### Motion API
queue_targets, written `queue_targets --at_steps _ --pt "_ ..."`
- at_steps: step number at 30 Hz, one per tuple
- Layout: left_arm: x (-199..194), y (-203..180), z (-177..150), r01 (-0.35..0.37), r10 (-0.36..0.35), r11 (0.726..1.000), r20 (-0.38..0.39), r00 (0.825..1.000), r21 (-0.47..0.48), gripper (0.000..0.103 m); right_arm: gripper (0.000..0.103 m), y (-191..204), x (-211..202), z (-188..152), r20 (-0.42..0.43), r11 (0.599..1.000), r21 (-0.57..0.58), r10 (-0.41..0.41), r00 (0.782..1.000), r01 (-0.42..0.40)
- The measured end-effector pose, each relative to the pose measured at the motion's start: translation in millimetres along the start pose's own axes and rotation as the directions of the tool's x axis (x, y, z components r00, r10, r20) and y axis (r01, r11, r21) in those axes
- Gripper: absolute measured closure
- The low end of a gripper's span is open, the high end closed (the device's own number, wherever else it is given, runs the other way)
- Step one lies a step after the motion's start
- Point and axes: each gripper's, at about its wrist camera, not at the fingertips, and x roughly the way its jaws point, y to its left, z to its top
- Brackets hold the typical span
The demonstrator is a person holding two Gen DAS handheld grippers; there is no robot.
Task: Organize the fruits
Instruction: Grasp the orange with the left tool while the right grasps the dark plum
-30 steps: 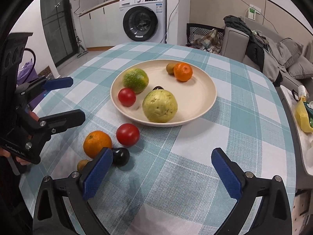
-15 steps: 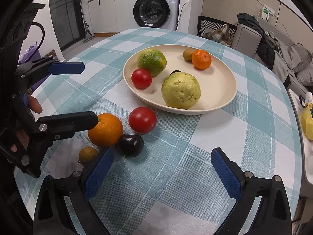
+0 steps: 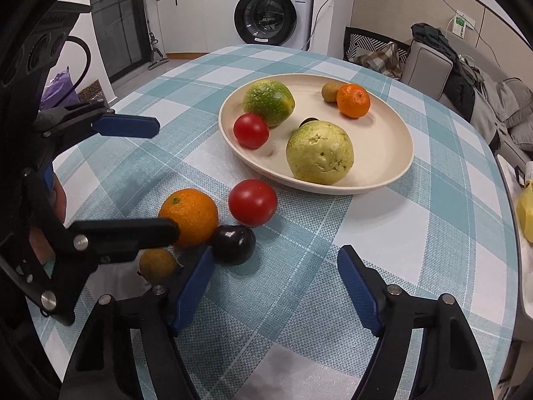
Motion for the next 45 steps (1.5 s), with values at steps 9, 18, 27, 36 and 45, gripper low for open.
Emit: queue_targets --at_steps 9,18,27,36,45 --pt "9 -5 -5 0.074 -0.074 0.997 -0.026 0.997 -0.013 0.032 0.029 -2 -4 0 0.008 1.000 -0.005 0.006 1.000 -0.006" --pt "13 -9 -7 0.135 -0.135 0.991 -0.044 0.990 -0.008 0.066 0.029 -5 -6 0 0.012 1.000 -0.001 0.012 1.000 -0.012" --pt "6 0 -3 0.115 -0.116 0.993 -0.007 0.993 -0.038 0.066 0.033 1 -5 -1 0.012 0.999 -0.015 0.038 0.999 -0.038" --pt "-3 14 1 0.087 -0.085 0.993 0.031 0.996 -0.080 0.066 0.046 7 -1 0 0.008 0.998 -0.022 0.061 0.998 -0.061" --pt "-4 18 2 0.061 -0.057 0.993 0.049 0.997 -0.097 0.066 0.055 10 -1 1 0.022 0.997 -0.013 0.077 0.997 -0.076"
